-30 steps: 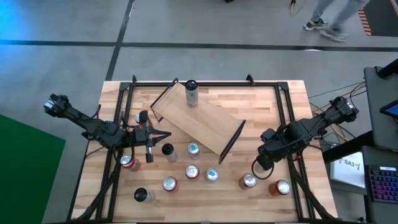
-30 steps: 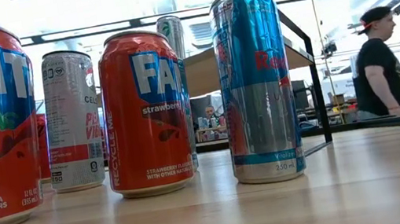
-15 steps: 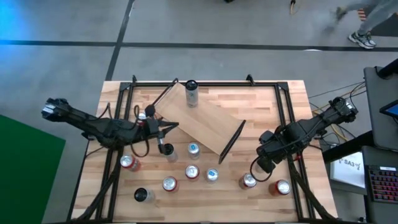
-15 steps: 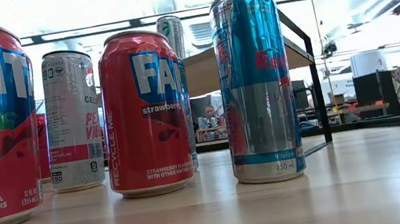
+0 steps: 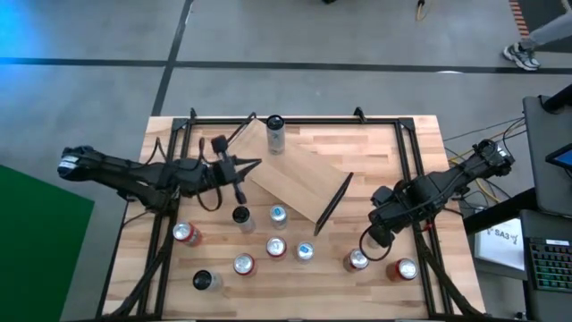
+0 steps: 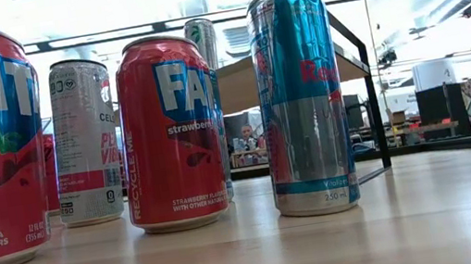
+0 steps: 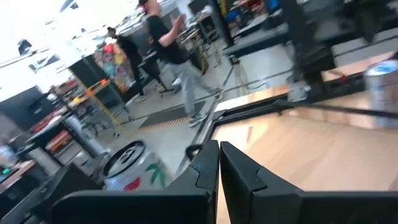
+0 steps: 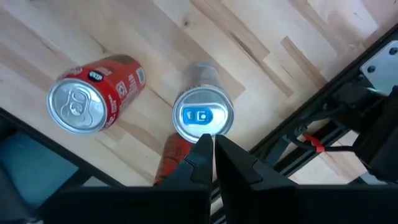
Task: Place canned beverage on shelf
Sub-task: Put the white/pink soda can on the shelf
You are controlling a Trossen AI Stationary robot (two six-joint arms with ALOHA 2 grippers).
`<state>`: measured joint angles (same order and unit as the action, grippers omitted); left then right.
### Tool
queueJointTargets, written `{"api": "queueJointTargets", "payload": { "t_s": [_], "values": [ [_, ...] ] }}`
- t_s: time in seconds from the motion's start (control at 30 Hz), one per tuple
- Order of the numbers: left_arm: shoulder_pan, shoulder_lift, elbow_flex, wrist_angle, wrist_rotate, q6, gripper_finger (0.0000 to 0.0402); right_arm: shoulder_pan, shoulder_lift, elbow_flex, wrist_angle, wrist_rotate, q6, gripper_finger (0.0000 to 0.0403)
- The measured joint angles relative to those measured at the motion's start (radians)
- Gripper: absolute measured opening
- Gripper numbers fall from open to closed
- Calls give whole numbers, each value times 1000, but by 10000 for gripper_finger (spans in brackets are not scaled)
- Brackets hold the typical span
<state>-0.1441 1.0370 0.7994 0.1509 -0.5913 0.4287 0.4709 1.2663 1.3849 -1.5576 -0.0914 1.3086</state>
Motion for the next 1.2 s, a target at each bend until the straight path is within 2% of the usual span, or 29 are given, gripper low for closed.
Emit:
{"api": "queueJointTargets", "payload": {
  "t_s": [0.17,0.3,0.5,0.77,1.2],
  "values": [
    [84,42,-2,16,23,-24,0,0,0,0,0,14,0,9],
    [144,97,-3,60,110,-40,0,0,0,0,1,15,1,9],
    [211,181,6,113,123,-49,0,0,0,0,3,16,25,9],
    [254,248,38,120,122,-49,0,0,0,0,4,16,26,9],
    [285,277,51,148,120,-65,0,0,0,0,7,39,26,9]
  ]
}}
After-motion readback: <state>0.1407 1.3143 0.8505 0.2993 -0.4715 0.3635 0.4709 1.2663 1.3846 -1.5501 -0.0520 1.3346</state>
